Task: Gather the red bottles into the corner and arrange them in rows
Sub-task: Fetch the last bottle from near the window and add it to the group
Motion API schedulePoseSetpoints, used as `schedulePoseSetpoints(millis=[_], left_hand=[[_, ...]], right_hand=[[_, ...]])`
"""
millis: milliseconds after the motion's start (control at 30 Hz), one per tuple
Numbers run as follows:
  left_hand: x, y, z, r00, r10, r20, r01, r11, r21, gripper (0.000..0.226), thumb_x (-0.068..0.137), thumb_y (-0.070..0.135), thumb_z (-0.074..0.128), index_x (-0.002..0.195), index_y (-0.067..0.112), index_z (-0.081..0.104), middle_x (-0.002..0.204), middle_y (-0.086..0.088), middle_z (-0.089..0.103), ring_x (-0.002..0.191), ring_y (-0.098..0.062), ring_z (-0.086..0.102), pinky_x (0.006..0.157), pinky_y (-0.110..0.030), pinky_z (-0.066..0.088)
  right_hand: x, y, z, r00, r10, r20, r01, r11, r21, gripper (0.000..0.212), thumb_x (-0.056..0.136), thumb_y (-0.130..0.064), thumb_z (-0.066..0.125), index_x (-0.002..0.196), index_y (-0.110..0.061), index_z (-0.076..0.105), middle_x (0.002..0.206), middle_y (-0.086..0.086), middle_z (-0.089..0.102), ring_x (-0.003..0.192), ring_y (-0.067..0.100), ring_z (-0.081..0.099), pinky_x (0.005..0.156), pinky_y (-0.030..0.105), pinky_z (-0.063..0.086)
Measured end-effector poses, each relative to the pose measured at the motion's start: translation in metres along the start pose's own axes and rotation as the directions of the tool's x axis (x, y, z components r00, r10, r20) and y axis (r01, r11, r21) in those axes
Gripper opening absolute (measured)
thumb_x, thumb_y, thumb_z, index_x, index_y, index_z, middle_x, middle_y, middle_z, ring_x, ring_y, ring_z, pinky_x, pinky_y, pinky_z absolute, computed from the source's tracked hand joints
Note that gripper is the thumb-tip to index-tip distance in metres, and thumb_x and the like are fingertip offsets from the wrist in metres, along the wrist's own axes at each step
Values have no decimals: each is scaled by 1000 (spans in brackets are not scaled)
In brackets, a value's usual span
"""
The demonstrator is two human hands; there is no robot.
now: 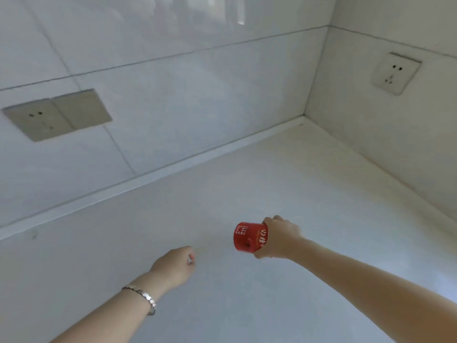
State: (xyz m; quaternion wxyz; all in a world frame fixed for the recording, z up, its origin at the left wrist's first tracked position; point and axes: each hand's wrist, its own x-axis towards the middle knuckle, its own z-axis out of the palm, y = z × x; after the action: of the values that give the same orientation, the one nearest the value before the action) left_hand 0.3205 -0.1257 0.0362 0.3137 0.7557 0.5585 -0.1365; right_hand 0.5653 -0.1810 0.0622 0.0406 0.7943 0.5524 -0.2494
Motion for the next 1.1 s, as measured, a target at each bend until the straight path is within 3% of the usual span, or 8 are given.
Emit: schedulePoseSetpoints(millis=[100, 200, 333, 500, 600, 800, 967, 1100], left_hand=[[-49, -92, -8, 990, -127, -68, 120, 988, -94, 7, 90, 25, 43, 86, 28, 48, 100, 1, 61, 99, -23, 62, 83, -27, 47], [-113, -198, -9, 956, -268, -121, 246, 954, -173, 9, 89, 25, 44, 82, 29, 47, 96, 4, 59, 90, -21, 60, 76, -25, 42], [-194, -320, -1, 913, -377, -156, 340, 914, -221, 13, 90, 25, 45, 77, 30, 45, 101, 1, 61, 88, -18, 54, 82, -26, 43], [-286, -440, 5, 867, -475, -150, 428, 865, -264, 6, 92, 25, 45, 86, 24, 47, 115, -2, 64, 103, -21, 59, 85, -30, 44], [-326, -493, 8, 844, -515, -153, 457, 838, -298, 6, 92, 24, 44, 89, 22, 49, 115, -3, 63, 101, -21, 58, 79, -28, 41], [-360, -561, 5, 779, -610, -142, 520, 757, -395, 23, 92, 25, 44, 109, 15, 58, 119, -4, 63, 109, -22, 58, 90, -32, 46], [-363, -601, -13, 760, -632, -154, 524, 735, -429, 7, 92, 23, 45, 90, 21, 51, 111, -5, 65, 103, -23, 60, 85, -30, 46], [-358, -636, -41, 737, -651, -184, 532, 726, -436, 8, 92, 25, 44, 88, 24, 50, 102, -3, 64, 96, -22, 61, 85, -33, 48]], right_hand=[[-12, -91, 15, 989, -147, 9, 148, 988, -52, 65, 59, -48, 72, 115, -22, 53, 109, -1, 56, 97, 18, 60, 76, 28, 49], [-37, -192, 45, 959, -281, 22, 282, 954, -98, 64, 58, -49, 73, 114, -24, 54, 109, -2, 57, 96, 18, 60, 78, 29, 50], [-76, -309, 92, 920, -389, 45, 392, 912, -125, 60, 56, -50, 73, 109, -28, 55, 104, -6, 57, 92, 15, 60, 75, 27, 49], [-124, -428, 144, 882, -462, 91, 471, 865, -175, 56, 56, -50, 72, 105, -30, 56, 101, -8, 57, 89, 14, 59, 70, 25, 44], [-144, -480, 168, 869, -478, 126, 495, 838, -229, 56, 55, -52, 71, 104, -28, 56, 99, -8, 59, 88, 14, 60, 70, 25, 44], [-155, -559, 200, 841, -510, 181, 539, 760, -362, 62, 57, -60, 68, 106, -24, 55, 98, -6, 61, 92, 15, 61, 71, 26, 43], [-138, -624, 218, 833, -518, 193, 540, 690, -482, 64, 64, -52, 70, 116, -19, 52, 106, -2, 61, 100, 19, 63, 73, 27, 44], [-113, -667, 230, 827, -520, 213, 538, 625, -566, 63, 70, -46, 70, 122, -18, 48, 116, 0, 59, 106, 19, 61, 78, 26, 46]])
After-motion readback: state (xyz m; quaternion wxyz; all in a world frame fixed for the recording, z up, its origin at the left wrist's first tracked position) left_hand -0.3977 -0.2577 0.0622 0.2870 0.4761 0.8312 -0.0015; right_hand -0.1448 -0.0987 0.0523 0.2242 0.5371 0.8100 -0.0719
